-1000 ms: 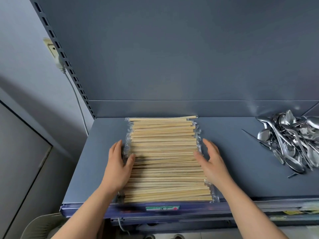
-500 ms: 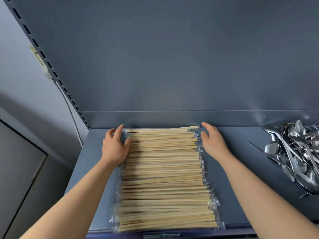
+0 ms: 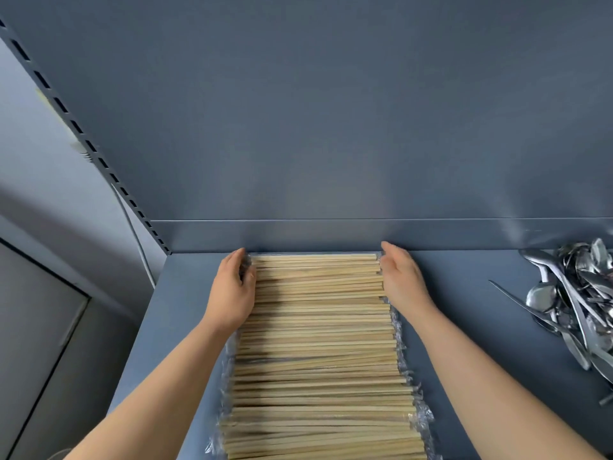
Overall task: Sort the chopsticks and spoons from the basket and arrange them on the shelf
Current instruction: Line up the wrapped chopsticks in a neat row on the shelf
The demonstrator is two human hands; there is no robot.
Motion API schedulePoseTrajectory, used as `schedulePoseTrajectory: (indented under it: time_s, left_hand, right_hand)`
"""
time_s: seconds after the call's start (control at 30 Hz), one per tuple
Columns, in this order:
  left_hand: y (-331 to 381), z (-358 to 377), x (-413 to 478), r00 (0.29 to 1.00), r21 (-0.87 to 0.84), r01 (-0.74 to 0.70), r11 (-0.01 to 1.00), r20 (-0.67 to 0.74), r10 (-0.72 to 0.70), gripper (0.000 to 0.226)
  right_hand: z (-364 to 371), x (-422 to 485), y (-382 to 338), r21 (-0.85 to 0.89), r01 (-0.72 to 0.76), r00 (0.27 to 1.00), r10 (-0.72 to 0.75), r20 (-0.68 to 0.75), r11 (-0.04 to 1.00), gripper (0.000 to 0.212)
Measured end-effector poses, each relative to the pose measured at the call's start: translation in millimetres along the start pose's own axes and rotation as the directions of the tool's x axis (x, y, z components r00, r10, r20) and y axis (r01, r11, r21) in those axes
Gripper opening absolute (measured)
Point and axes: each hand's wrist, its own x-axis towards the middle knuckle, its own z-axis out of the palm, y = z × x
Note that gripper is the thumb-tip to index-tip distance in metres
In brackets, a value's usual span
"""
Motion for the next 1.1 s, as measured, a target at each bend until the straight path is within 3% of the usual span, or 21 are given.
schedulePoseTrajectory:
  time_s: [0.17, 0.27, 0.5, 0.7, 0.9, 1.1]
  left_hand:
    - [1.1, 2.0, 0.1, 0.998, -0.023, -0.011, 1.000, 0.063, 0.013, 0.046]
    - [1.2, -6.3, -4.0, 0.999, -0.051, -0.018, 0.999, 0.031, 0.020, 0.045]
    - [-16.4, -26.1, -75.6, 0.997, -0.142, 0.040, 0.989, 0.077, -0.029, 0.051]
    - [-8.5, -14.4, -108.1, 0.994, -0.171, 0.024, 0.985, 0.111, -0.005, 0.056]
    - [-23.4, -31.4, -126.4, 0.998, -0.169, 0.043, 0.985, 0.057, -0.034, 0.051]
    - [-22.7, -18.4, -154.4, 0.986, -0.061, -0.096, 0.994, 0.132, 0.103, 0.054]
  right_hand:
    - [6.2, -12.4, -0.7, 0.125, -0.005, 0.998, -0.002, 0.058, 0.992, 0.044]
    - [-8.0, -16.7, 1.1, 0.212, -0.045, 0.999, 0.041, 0.024, 0.976, 0.045]
    - [-25.4, -84.0, 31.4, 0.194, -0.078, 0.996, 0.069, 0.052, 0.978, 0.045]
    - [-6.3, -122.3, 20.3, 0.243, -0.095, 0.978, 0.046, 0.203, 0.965, 0.050]
    - [-33.2, -140.3, 34.0, 0.238, -0.125, 0.990, 0.106, 0.091, 0.963, 0.050]
    - [-12.0, -177.3, 33.8, 0.164, -0.088, 0.979, 0.055, 0.198, 0.982, 0.052]
